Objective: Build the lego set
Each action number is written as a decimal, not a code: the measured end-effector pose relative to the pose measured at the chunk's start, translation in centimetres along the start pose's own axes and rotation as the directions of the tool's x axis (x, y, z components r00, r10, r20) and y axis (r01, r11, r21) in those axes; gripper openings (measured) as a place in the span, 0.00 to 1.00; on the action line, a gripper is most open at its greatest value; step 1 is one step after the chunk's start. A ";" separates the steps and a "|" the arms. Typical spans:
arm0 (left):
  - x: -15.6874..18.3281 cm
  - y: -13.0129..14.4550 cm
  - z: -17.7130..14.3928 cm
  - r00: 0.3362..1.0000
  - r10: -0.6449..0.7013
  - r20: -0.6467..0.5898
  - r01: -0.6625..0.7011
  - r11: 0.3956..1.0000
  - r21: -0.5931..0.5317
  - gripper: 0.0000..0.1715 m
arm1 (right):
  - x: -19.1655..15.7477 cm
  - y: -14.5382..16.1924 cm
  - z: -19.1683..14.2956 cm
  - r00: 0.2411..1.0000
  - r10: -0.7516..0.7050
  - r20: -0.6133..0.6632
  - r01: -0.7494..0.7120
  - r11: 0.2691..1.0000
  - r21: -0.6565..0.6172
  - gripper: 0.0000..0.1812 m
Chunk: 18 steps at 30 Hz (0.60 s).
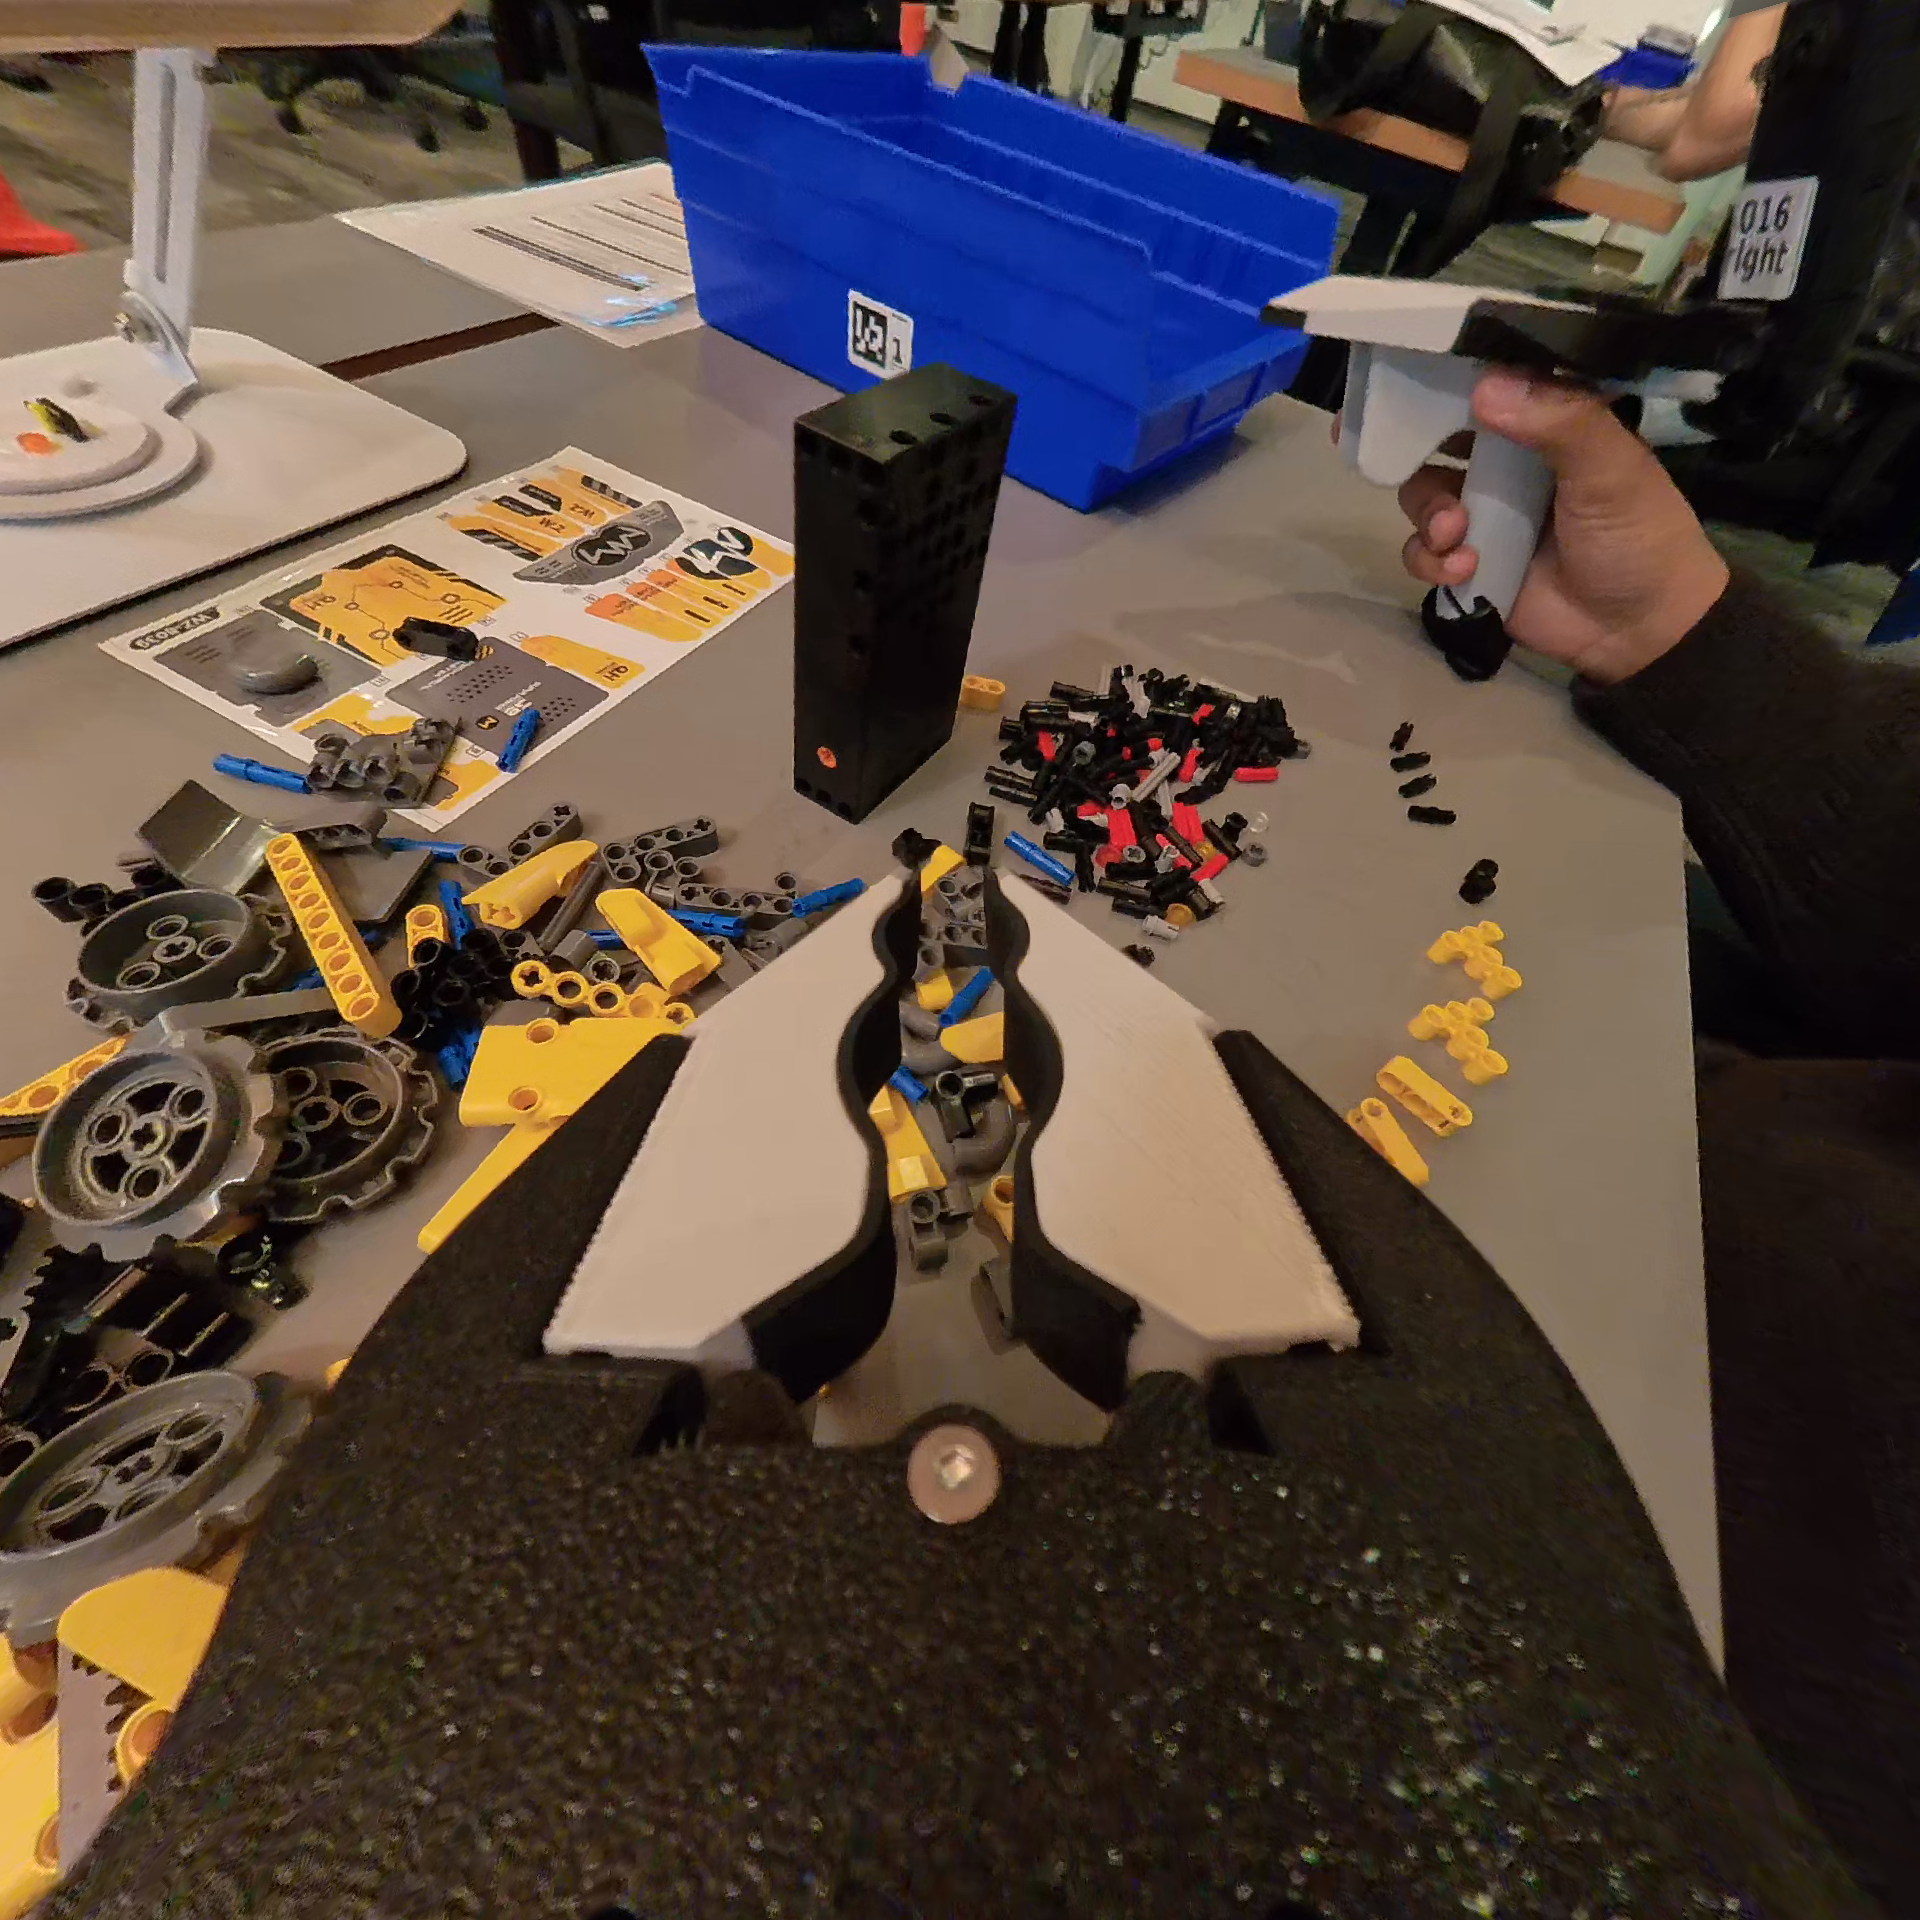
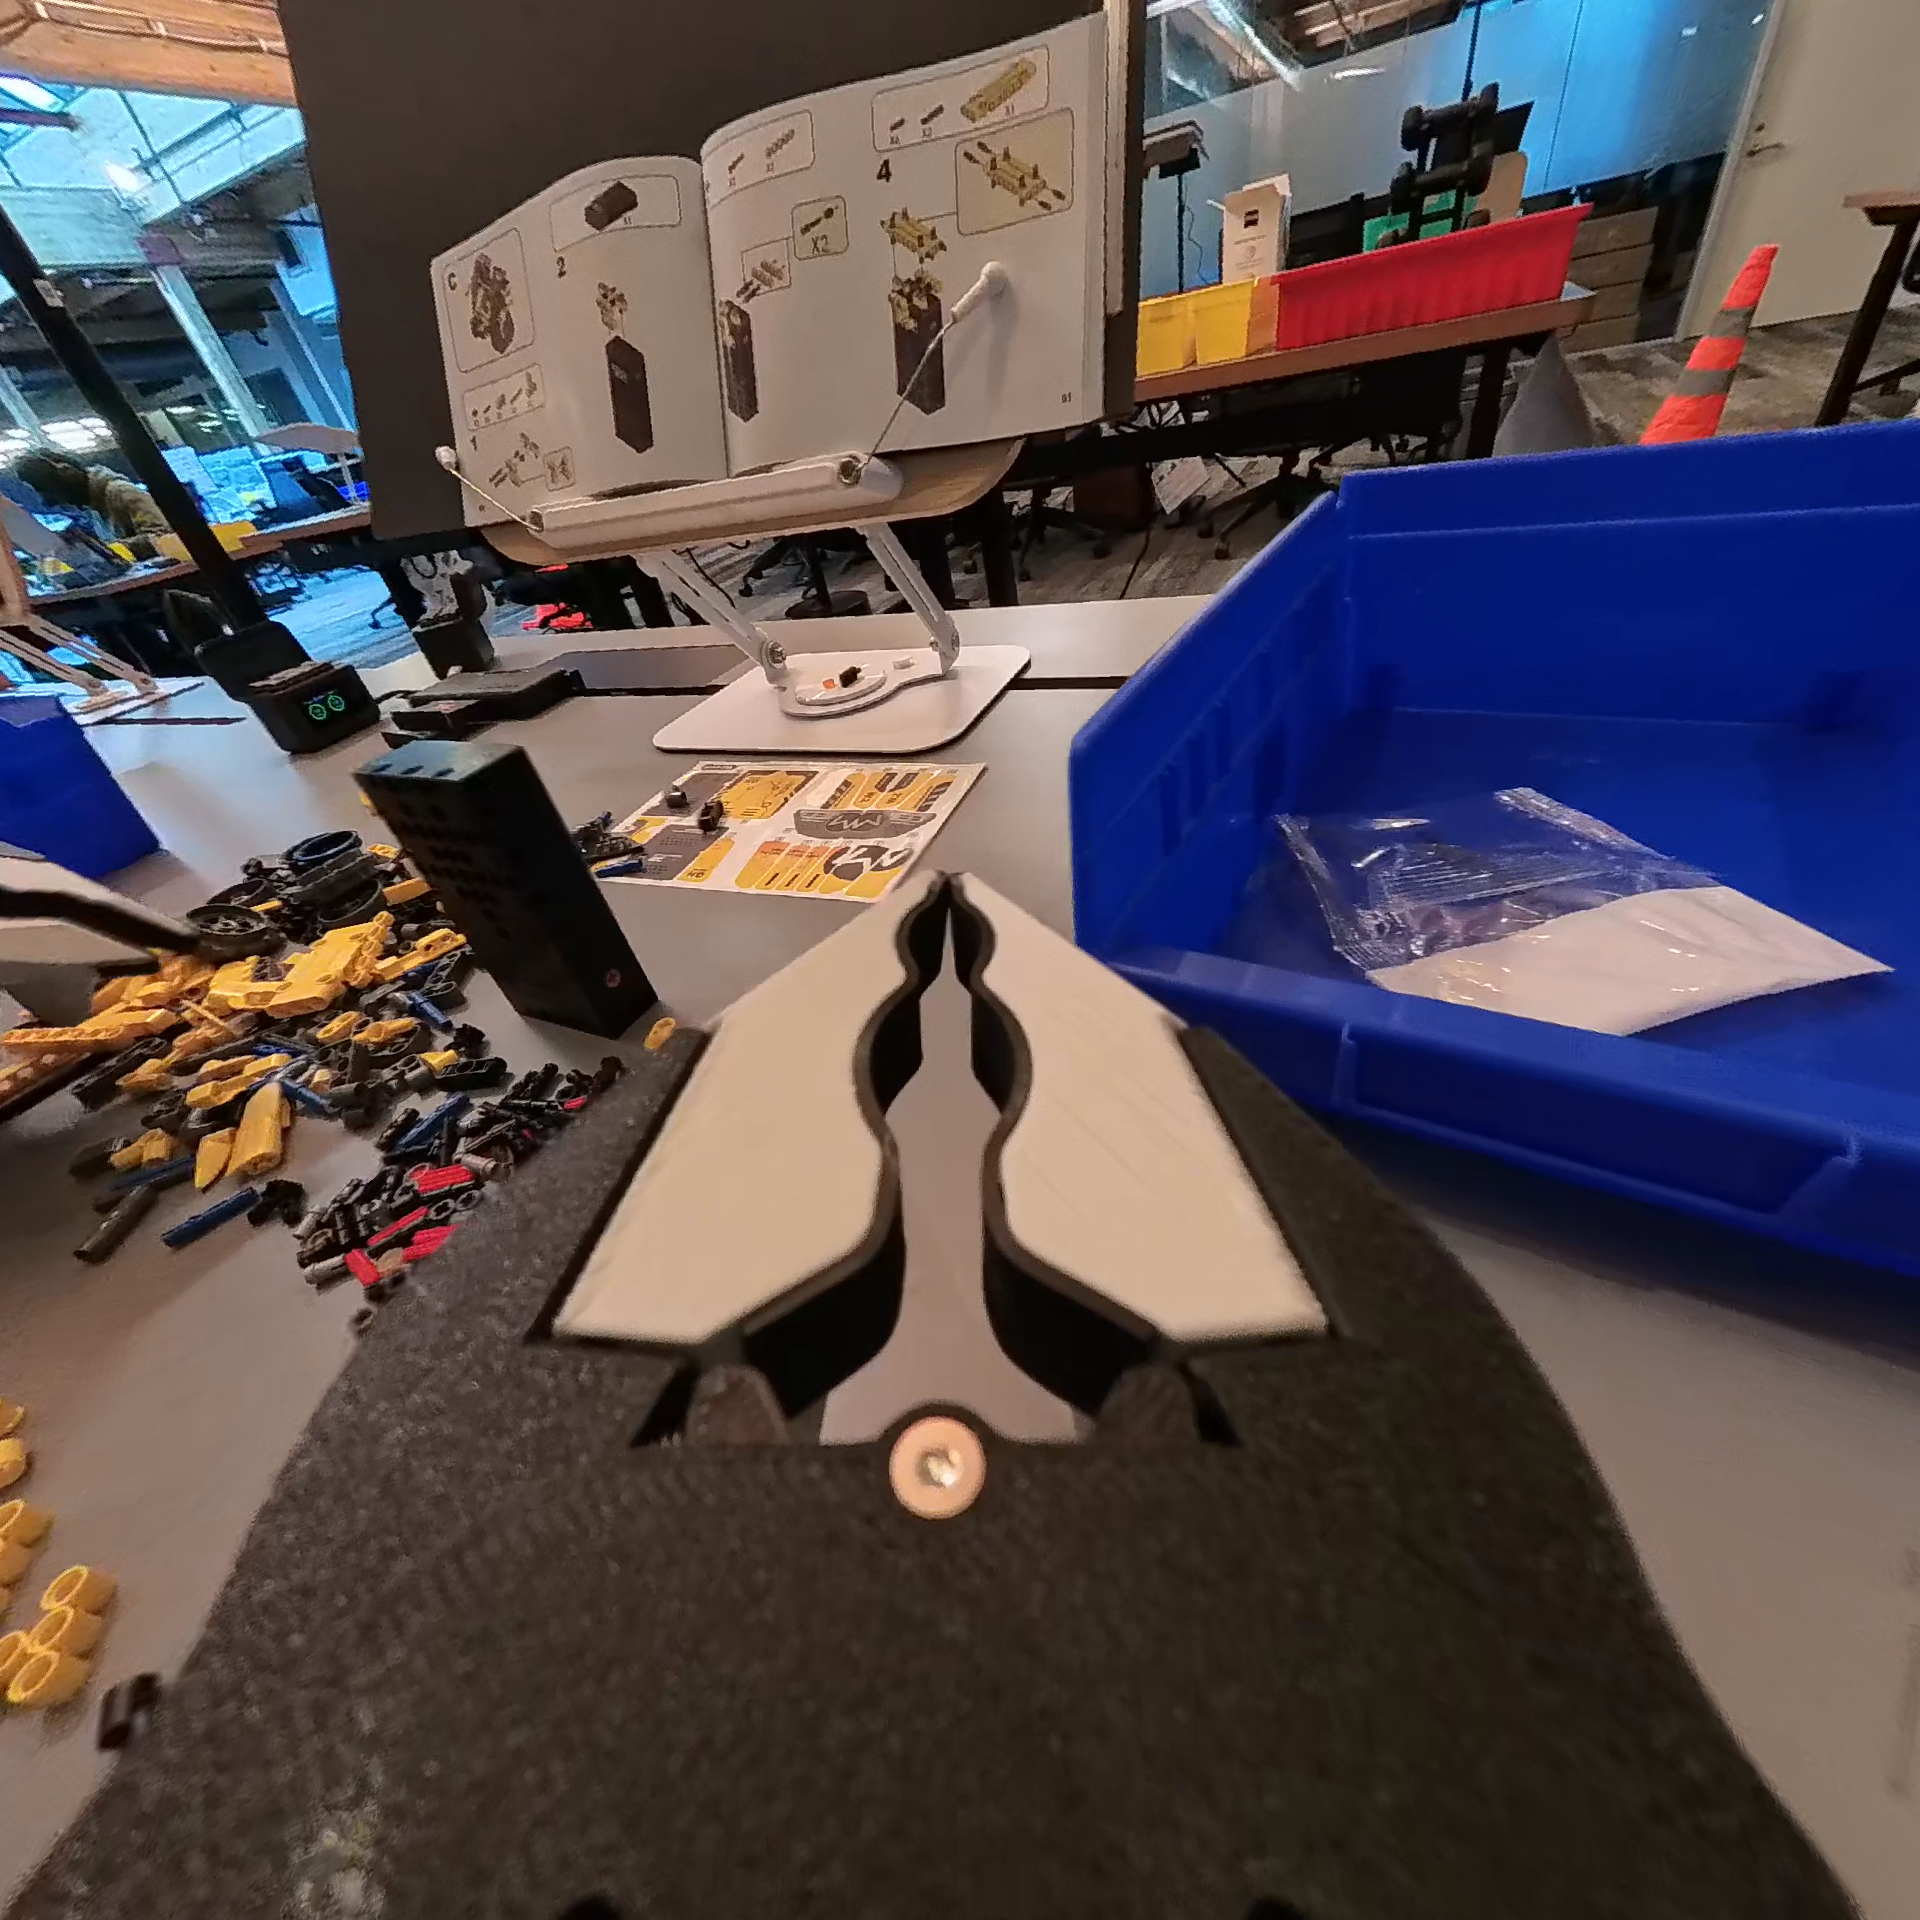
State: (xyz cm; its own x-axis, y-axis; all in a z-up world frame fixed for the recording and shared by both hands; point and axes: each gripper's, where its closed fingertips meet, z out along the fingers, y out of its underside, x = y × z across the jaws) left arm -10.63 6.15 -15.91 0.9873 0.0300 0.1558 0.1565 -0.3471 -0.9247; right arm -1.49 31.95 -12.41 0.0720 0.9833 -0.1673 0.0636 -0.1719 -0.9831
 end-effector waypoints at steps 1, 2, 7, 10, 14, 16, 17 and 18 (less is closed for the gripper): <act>0.1 0.1 0.1 1.000 0.009 0.000 -0.009 1.000 -0.008 0.07 | 0.2 0.0 0.0 1.000 -0.006 -0.011 0.006 1.000 0.000 0.00; 0.2 0.2 0.2 1.000 0.014 0.001 -0.014 1.000 -0.015 0.07 | 0.2 0.0 0.0 1.000 -0.005 -0.014 0.005 1.000 -0.002 0.00; 0.1 0.2 0.2 1.000 0.005 -0.002 -0.005 1.000 -0.017 0.07 | 0.3 0.5 0.5 1.000 0.023 0.002 -0.023 0.999 -0.034 0.00; 0.1 0.4 0.3 1.000 0.008 -0.002 -0.008 0.999 -0.031 0.07 | 0.2 0.6 0.5 1.000 0.007 -0.001 -0.007 0.999 -0.038 0.00; 0.3 0.8 0.7 0.999 0.032 0.006 -0.032 0.998 -0.060 0.07 | 0.5 0.6 0.5 1.000 0.028 -0.006 -0.028 0.999 -0.037 0.00; 0.3 0.7 0.6 0.999 0.041 0.014 -0.041 0.998 -0.055 0.07 | 0.6 0.6 0.6 0.999 0.046 -0.005 -0.046 0.998 -0.039 0.00; 0.2 0.6 0.5 0.999 0.043 0.019 -0.042 0.998 -0.045 0.07 | 0.7 0.7 0.6 0.999 0.052 -0.004 -0.052 0.998 -0.040 0.00; 0.2 0.3 0.3 0.999 0.046 0.025 -0.045 0.999 -0.026 0.06 | 0.7 0.7 0.6 0.998 0.055 -0.003 -0.055 0.998 -0.041 0.00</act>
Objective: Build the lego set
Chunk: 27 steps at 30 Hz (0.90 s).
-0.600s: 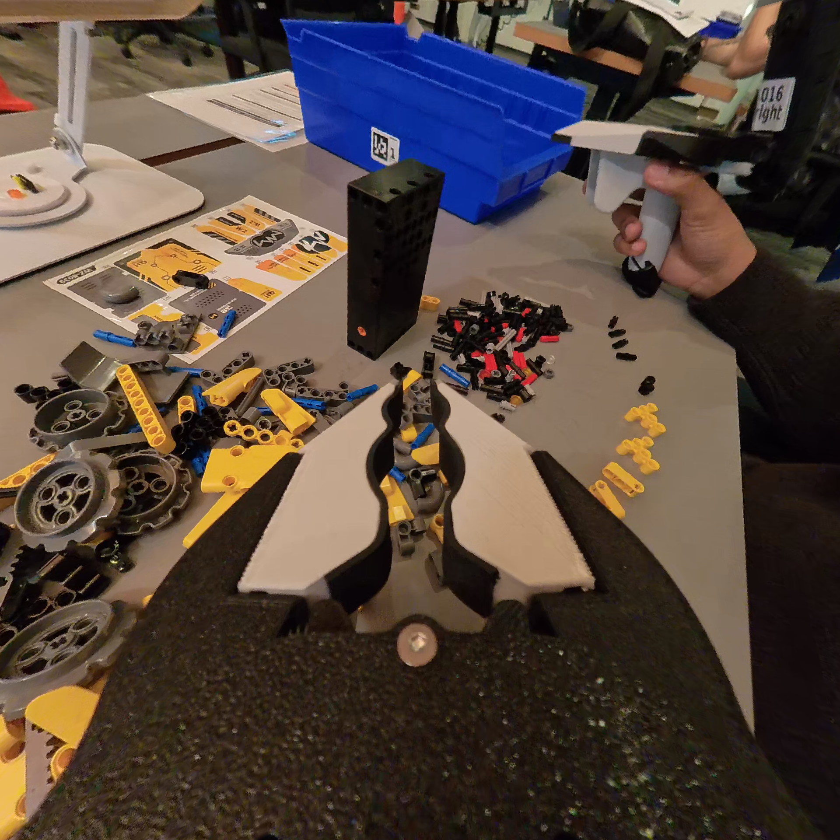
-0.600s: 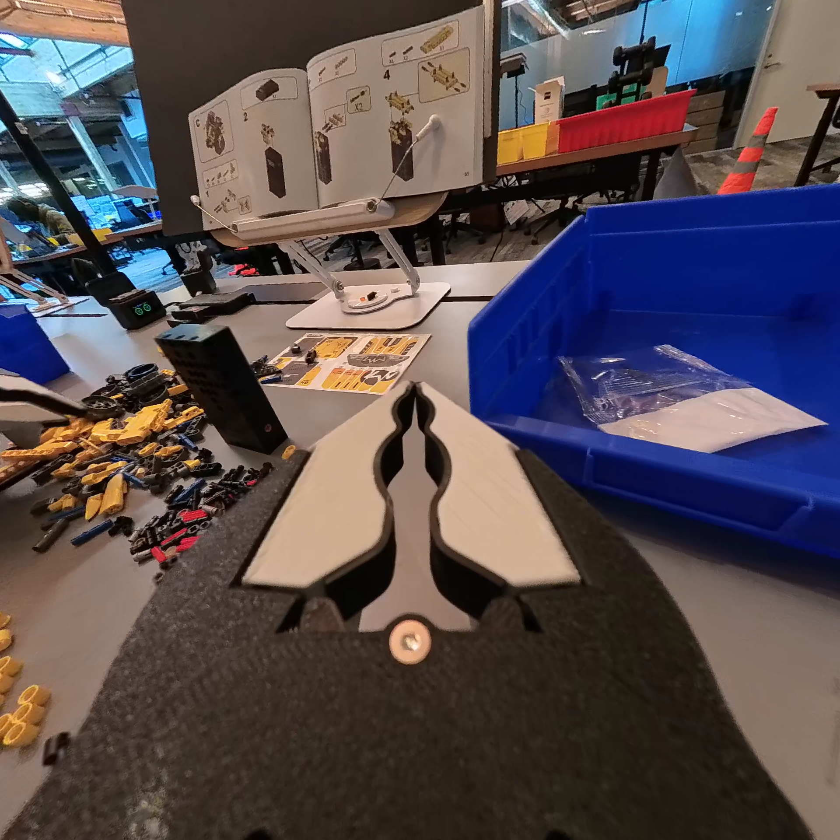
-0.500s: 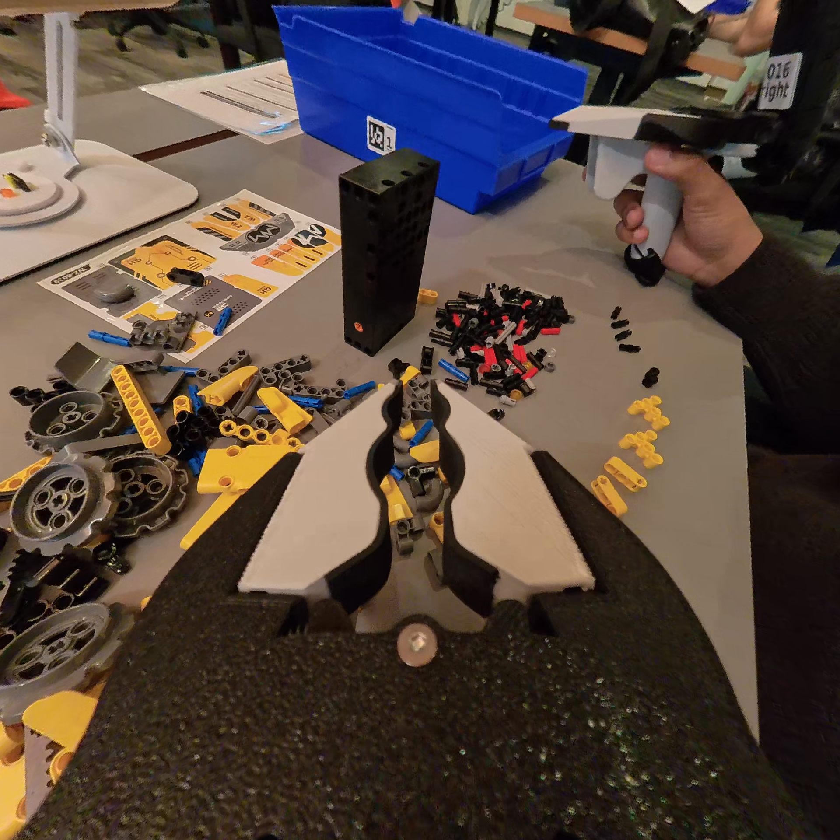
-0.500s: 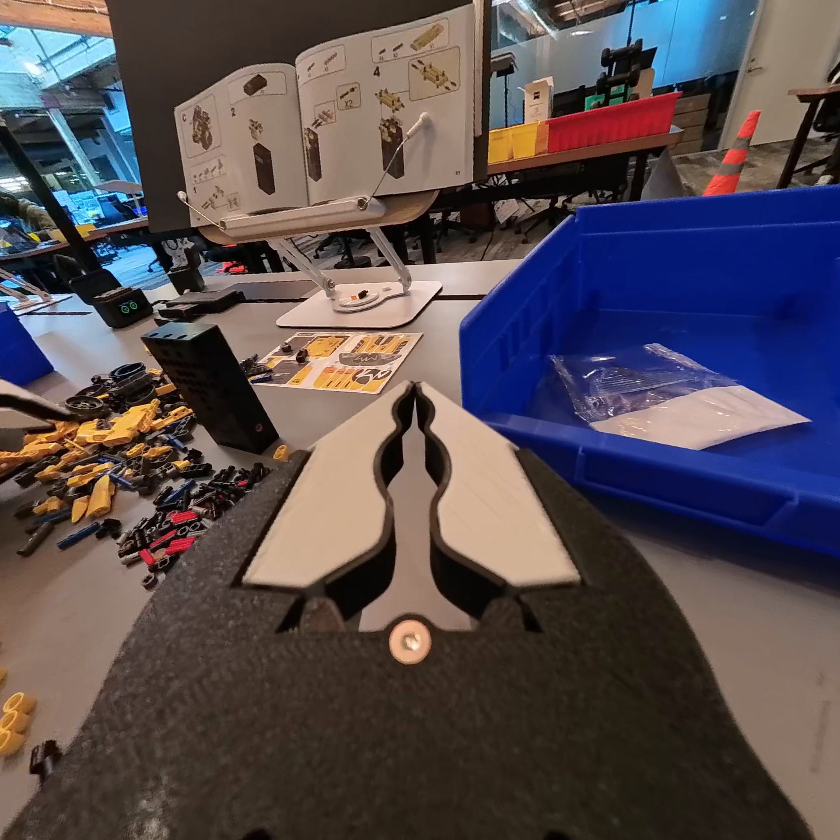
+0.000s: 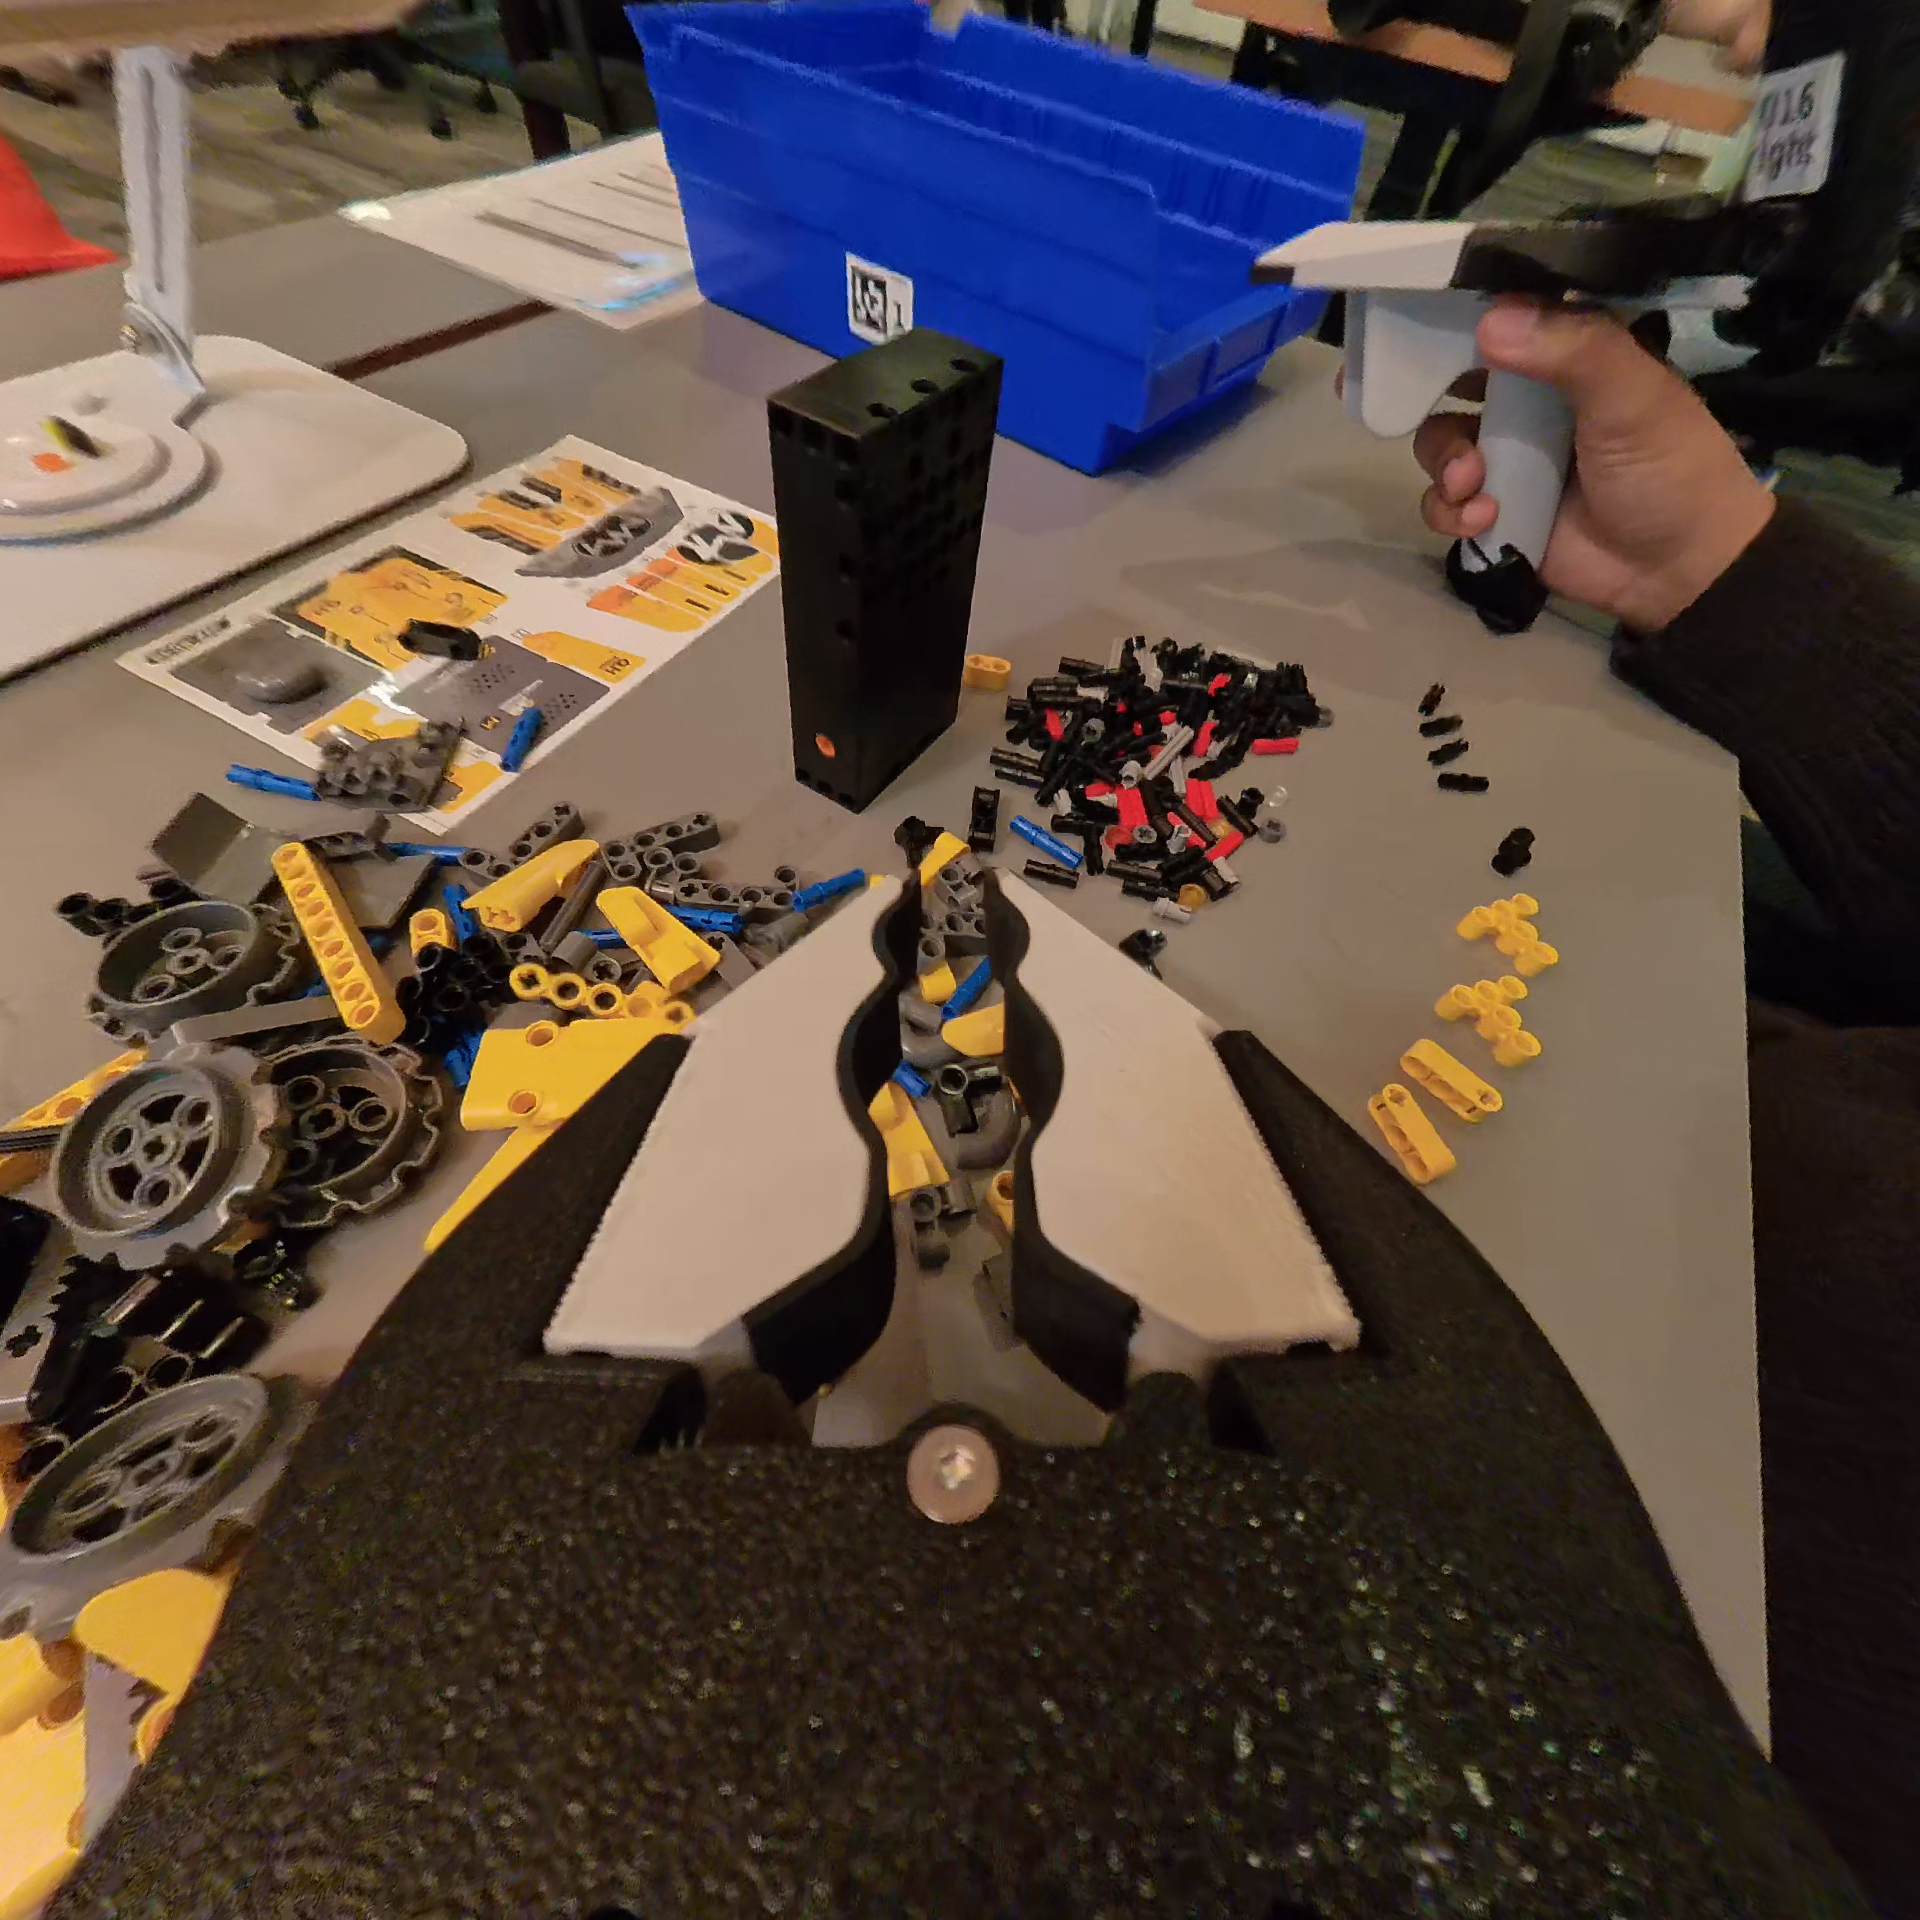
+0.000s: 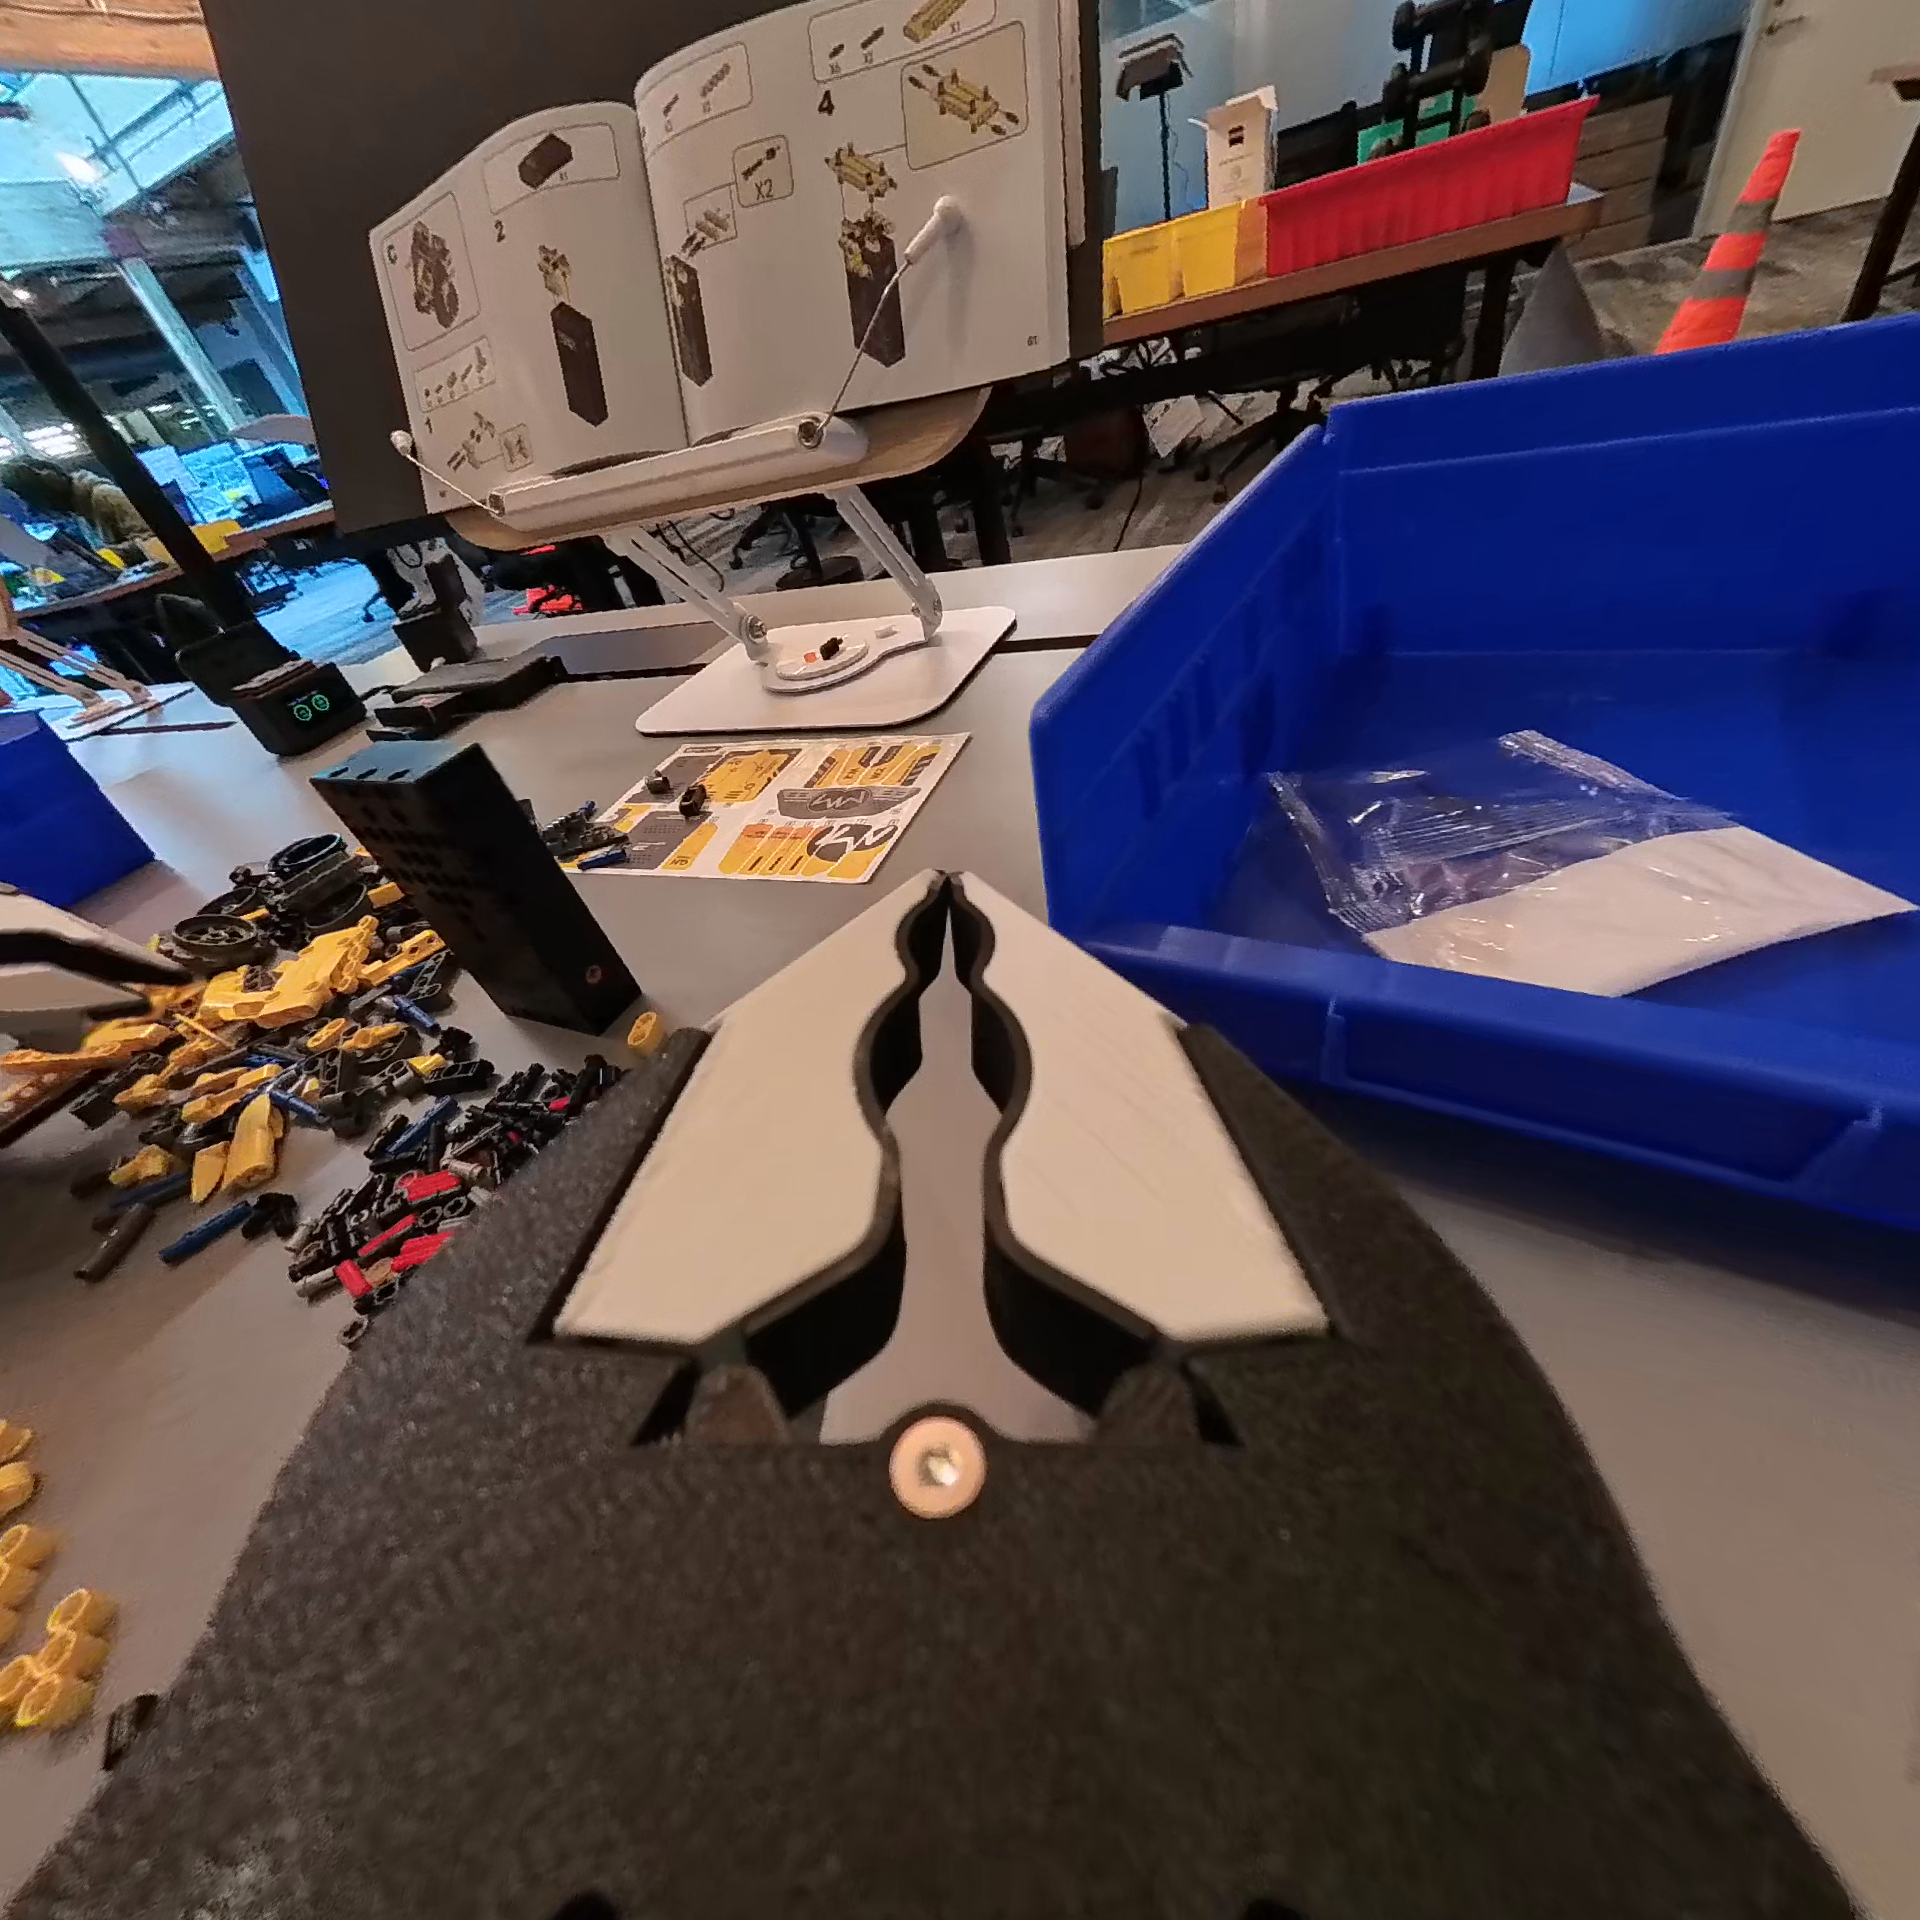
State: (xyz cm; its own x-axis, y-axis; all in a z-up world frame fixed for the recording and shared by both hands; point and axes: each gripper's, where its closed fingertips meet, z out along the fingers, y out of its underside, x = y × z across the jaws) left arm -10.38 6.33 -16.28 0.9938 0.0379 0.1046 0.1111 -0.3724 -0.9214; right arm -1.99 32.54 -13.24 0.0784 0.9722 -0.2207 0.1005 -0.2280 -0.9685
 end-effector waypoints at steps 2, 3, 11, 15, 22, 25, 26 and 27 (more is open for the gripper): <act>0.0 -0.7 -0.6 1.000 0.006 0.013 -0.006 0.998 0.057 0.06 | -0.1 0.0 0.0 1.000 -0.007 0.004 0.007 1.000 0.003 0.00; 0.0 -1.2 -0.9 1.000 0.006 0.014 -0.007 0.996 0.088 0.06 | -0.3 -0.1 -0.1 1.000 -0.016 0.005 0.016 1.000 0.007 0.00; 3.1 -2.1 -1.5 0.984 0.004 -0.181 0.024 0.988 0.152 0.06 | -0.9 -0.3 -0.4 0.998 -0.069 -0.005 0.069 0.997 0.022 0.00; 6.0 -1.5 -1.3 0.960 0.070 -0.270 -0.036 0.991 0.129 0.06 | -1.1 -0.5 -0.7 0.997 -0.077 -0.005 0.077 0.996 0.038 0.00; 14.8 -1.1 -1.3 0.920 0.035 -0.389 -0.056 0.997 -0.044 0.07 | -3.2 -0.4 -1.2 0.992 -0.008 0.127 0.004 1.000 0.030 0.00; 15.9 1.6 -0.5 0.936 0.028 -0.351 -0.087 0.984 -0.156 0.07 | -7.2 2.4 -2.6 0.951 -0.132 0.280 0.177 0.974 -0.140 0.09; 16.4 2.2 -0.4 0.932 -0.007 -0.362 -0.066 0.980 -0.188 0.10 | -8.4 3.5 -3.3 0.926 -0.202 0.317 0.270 0.944 -0.188 0.13; 16.8 2.6 -0.3 0.931 -0.026 -0.363 -0.052 0.978 -0.203 0.20 | -9.2 4.4 -4.0 0.903 -0.273 0.332 0.354 0.910 -0.215 0.13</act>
